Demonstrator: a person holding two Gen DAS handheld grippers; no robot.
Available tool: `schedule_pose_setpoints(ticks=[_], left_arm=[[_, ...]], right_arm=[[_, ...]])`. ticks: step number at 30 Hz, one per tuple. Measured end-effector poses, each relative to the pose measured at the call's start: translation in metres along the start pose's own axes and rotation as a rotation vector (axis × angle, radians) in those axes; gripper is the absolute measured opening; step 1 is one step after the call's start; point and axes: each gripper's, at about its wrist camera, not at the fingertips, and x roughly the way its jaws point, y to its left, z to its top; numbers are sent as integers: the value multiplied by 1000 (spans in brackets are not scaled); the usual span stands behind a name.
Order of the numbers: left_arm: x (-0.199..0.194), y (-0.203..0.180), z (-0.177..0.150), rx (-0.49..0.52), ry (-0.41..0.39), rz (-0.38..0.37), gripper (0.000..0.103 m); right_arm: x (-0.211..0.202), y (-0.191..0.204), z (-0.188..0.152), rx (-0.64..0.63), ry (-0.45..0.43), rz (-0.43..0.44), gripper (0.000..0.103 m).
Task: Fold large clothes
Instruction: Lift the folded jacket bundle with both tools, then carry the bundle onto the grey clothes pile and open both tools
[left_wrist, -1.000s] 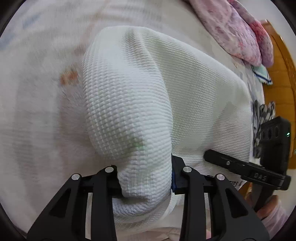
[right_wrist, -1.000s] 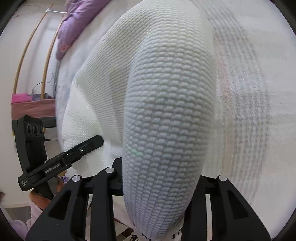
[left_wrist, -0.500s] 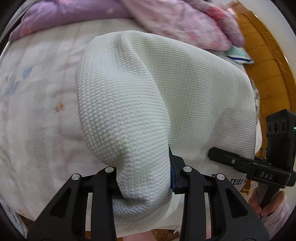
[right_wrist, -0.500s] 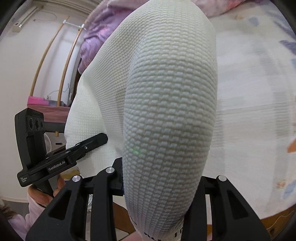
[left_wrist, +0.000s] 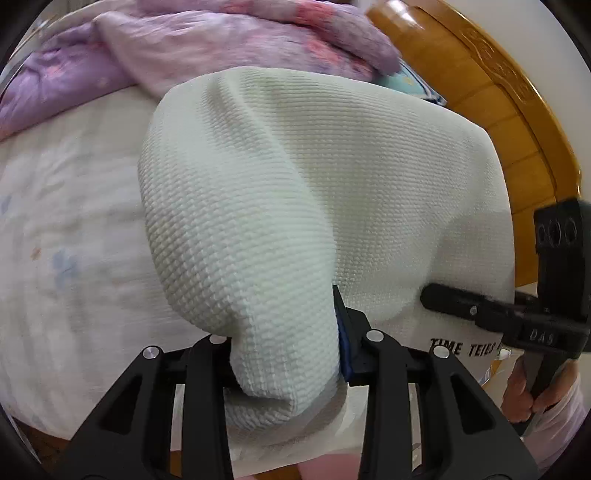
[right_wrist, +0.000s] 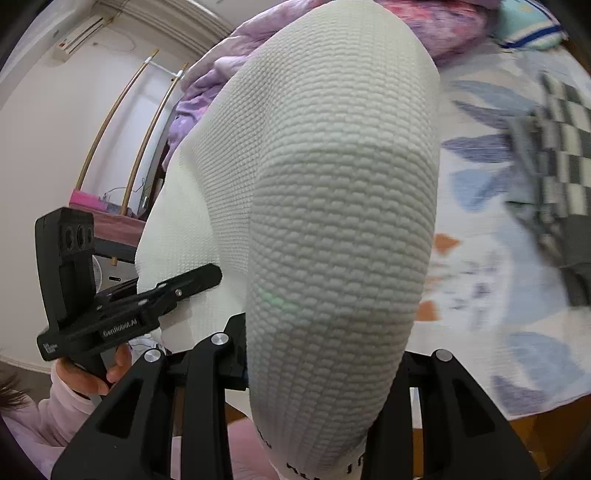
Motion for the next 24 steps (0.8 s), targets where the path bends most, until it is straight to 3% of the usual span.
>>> schedule_pose_setpoints(ticks=[10,20,22,23,24], left_arm=[[122,-171,68,64,50,-93,33],[257,-290,170,115,37,-119,35],[287,-307,184,148,9,-97,41],[302,-315,188,169,2,-69,44],[322,-320,189,203,12,-7,55]], right_arm=[[-114,-170,56,57,-4,-70,32],[-165,-312,135,135,-33,-171,34],[-164,-348,146,190,-24,-218,45],[-163,-364,148,204,-6,-285,51],[-166,-378,141,216,15,-344,57]])
